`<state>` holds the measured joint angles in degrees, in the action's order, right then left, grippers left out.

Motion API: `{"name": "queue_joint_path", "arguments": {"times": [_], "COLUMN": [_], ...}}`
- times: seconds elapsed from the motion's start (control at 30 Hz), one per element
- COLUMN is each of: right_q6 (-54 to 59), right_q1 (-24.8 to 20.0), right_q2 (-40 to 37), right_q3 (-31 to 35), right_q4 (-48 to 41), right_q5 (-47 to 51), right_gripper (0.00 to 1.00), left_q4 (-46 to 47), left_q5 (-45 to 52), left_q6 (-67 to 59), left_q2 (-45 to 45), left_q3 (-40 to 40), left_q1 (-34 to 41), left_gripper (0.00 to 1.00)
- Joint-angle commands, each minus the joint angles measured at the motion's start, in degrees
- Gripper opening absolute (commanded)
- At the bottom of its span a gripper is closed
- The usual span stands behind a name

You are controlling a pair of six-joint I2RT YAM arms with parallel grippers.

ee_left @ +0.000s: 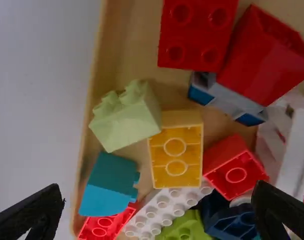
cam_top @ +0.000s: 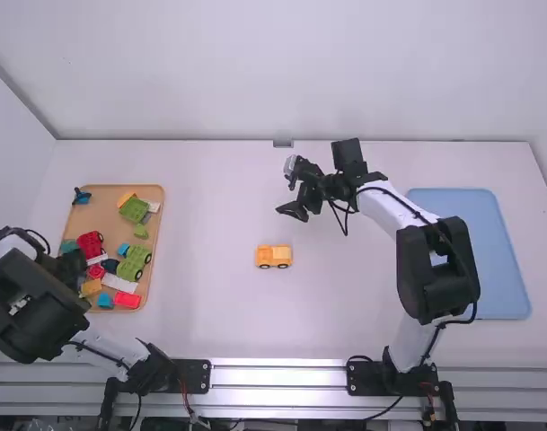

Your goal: Assemble lego blocks to make yellow taxi

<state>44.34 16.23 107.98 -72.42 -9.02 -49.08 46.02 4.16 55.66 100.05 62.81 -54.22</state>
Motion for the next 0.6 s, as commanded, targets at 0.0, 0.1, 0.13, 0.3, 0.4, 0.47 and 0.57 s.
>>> {"name": "queue_joint_path", "arguments": {"times": [0.0, 0.1, 0.13, 0.3, 0.4, 0.47, 0.57], "right_q6": [0.1, 0.1, 0.1, 0.1, 0.1, 0.1, 0.1], "right_q1": [0.0, -0.1, -0.2, -0.5, -0.5, -0.5, -0.3], "right_q2": [-1.4, -1.4, -1.4, -1.4, -1.4, -1.4, -1.4], "right_q3": [-1.9, -1.9, -1.9, -1.9, -1.9, -1.9, -1.9], "right_q4": [0.0, 0.0, 0.0, -0.2, -0.3, -0.2, -0.2], "right_q5": [-0.3, -0.3, -0.3, -0.3, -0.4, -0.3, -0.3], "right_gripper": [0.98, 0.99, 0.99, 0.98, 0.99, 0.98, 0.99], "left_q4": [-1.0, -2.5, -2.8, -4.7, -5.6, -7.0, -6.6], "left_q5": [0.8, -2.3, -3.3, -5.2, -5.2, -4.9, -5.0], "left_q6": [-1.1, -1.6, -1.5, -5.2, -5.2, -6.1, -6.1], "left_q2": [0.0, 0.0, 0.0, 0.0, 0.2, 0.2, 0.4], "left_q3": [-0.5, -0.5, -0.5, -1.8, -2.6, -3.3, -3.3], "left_q1": [0.2, 0.2, 0.2, 0.2, 0.2, 0.3, 0.7], "left_gripper": [0.99, 0.99, 0.99, 0.79, 0.69, 0.70, 0.71]}}
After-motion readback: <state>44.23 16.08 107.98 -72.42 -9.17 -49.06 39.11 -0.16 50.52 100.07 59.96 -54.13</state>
